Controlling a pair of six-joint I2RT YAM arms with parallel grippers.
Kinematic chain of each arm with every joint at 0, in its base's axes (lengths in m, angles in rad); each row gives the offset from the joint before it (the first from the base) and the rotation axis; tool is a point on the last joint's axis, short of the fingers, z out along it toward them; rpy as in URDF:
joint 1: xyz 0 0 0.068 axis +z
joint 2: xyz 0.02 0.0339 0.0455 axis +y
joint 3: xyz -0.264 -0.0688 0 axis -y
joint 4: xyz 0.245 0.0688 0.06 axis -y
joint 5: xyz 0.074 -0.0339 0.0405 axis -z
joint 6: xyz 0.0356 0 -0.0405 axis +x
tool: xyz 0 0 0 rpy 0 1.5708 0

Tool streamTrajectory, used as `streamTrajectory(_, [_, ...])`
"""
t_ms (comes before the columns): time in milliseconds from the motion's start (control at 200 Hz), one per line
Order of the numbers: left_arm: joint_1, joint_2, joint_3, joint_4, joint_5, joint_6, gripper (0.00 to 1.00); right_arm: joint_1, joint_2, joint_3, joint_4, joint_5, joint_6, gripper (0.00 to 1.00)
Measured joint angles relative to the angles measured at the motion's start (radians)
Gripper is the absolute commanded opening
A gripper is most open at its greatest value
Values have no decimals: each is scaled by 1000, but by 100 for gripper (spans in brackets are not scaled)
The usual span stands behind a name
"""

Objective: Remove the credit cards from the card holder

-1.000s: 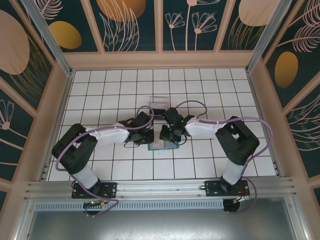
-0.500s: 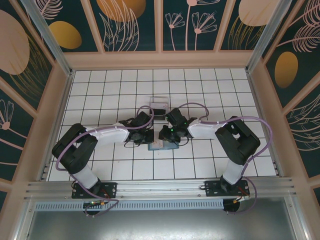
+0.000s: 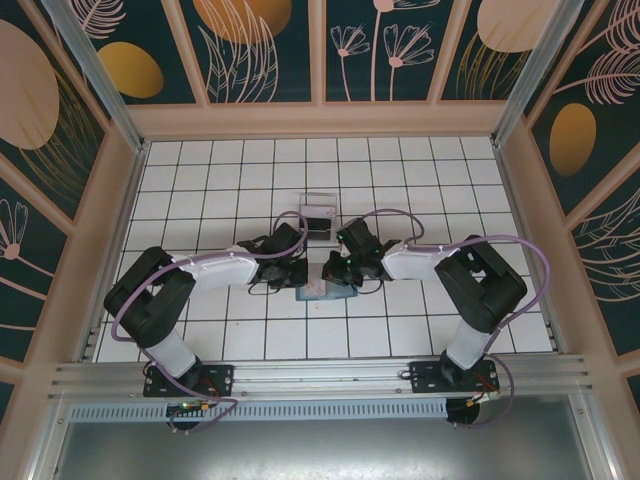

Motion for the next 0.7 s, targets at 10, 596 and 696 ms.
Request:
streamTrajectory(10, [0, 0, 0, 0, 0, 0, 8, 0, -2, -1, 0, 0, 0, 5])
streamTrajectory(596, [0, 3, 6, -10, -2, 0, 9, -42, -114, -50, -46, 11, -8, 0])
streamTrajectory(696, [0, 3, 6, -10, -3, 0, 9, -48, -142, -50, -63, 23, -12, 0])
